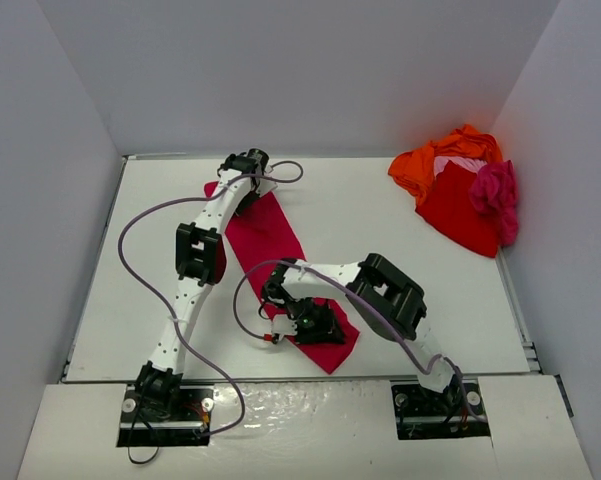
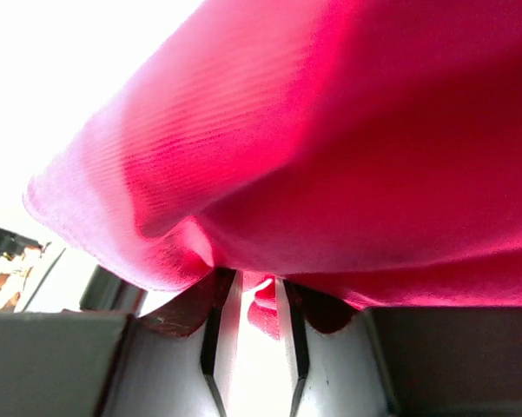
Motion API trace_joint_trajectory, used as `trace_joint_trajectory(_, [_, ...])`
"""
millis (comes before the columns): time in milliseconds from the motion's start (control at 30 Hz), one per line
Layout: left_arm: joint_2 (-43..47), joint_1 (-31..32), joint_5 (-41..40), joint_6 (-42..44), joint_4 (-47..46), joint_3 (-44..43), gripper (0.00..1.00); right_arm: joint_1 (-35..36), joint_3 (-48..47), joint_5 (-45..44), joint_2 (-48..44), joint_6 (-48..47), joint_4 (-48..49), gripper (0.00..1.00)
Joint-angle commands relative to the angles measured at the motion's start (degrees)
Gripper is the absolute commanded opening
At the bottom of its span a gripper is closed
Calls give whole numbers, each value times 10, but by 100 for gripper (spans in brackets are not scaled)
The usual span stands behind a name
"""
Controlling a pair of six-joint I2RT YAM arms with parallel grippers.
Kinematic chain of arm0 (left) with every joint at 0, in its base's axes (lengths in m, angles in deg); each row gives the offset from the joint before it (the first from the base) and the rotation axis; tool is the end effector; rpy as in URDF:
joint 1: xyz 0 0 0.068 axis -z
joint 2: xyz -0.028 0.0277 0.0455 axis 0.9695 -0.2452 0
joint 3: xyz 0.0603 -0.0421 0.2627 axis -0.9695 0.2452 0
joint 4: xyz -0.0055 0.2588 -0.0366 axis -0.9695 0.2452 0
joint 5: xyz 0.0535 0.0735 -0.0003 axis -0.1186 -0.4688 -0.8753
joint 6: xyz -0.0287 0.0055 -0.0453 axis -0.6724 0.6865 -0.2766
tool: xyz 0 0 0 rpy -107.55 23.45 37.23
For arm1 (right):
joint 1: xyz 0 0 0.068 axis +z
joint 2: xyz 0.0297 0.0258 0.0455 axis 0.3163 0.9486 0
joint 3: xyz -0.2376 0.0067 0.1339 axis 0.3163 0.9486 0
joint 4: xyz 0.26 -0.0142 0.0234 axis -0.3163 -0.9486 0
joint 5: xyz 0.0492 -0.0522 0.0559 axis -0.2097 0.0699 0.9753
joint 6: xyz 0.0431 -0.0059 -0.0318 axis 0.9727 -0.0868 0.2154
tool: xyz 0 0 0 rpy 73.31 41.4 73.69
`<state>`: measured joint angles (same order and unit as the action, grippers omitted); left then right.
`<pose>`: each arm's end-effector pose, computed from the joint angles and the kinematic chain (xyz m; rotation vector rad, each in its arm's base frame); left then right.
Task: Fold and stack the t-shirts
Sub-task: Rotate the tshirt 90 degrees
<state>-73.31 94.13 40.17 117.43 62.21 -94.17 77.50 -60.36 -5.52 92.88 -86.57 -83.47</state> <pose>0.5222 -0.1632 0.1665 1.0288 2.5967 0.4039 0.1836 0.3151 0.1123 2.1197 -1.9608 -0.1195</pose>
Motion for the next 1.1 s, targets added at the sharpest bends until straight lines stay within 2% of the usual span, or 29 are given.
trace_joint_trajectory(0, [-2, 3, 32, -30, -36, -43, 20, 21, -28, 54, 0, -3, 49, 20])
trace_joint_trajectory(67, [8, 3, 37, -36, -41, -47, 21, 16, -23, 5, -21, 13, 59, 22])
trace_joint_trajectory(133, [31, 2, 42, -45, -46, -56, 21, 1, -22, -54, -59, 42, 69, 32])
trace_joint_trajectory(167, [34, 1, 42, -47, -48, -58, 21, -2, -23, -62, -75, 46, 71, 34])
trace_joint_trajectory(267, [89, 2, 58, -66, -57, -50, 22, -18, -28, -121, -143, 64, 58, 29])
trace_joint_trajectory(367, [168, 3, 64, -60, -87, 13, 22, -44, -39, -181, -205, 63, 57, 35])
trace_joint_trajectory(433, [218, 1, 58, -52, -107, 63, 22, -79, -49, -187, -224, 60, 62, 36])
trace_joint_trajectory(533, [249, -11, 57, -50, -100, 107, 22, -125, -63, -225, -246, 57, 84, 36])
trace_joint_trajectory(667, [278, -28, 72, -55, -105, 174, 21, -128, -68, -172, -266, 23, 135, 35])
trace_joint_trajectory(767, [282, -33, 67, -49, -105, 211, 20, -121, -101, -136, -227, 21, 149, 26])
trace_joint_trajectory(900, [286, -45, 62, -60, -105, 218, 12, -121, -144, -137, -161, 7, 161, 1])
trace_joint_trajectory(967, [305, -60, 69, -78, -106, 213, 1, -123, -182, -141, -125, -2, 168, 0])
trace_joint_trajectory(1067, [338, -84, 81, -102, -115, 221, 0, -125, -239, -152, -77, -6, 170, 0])
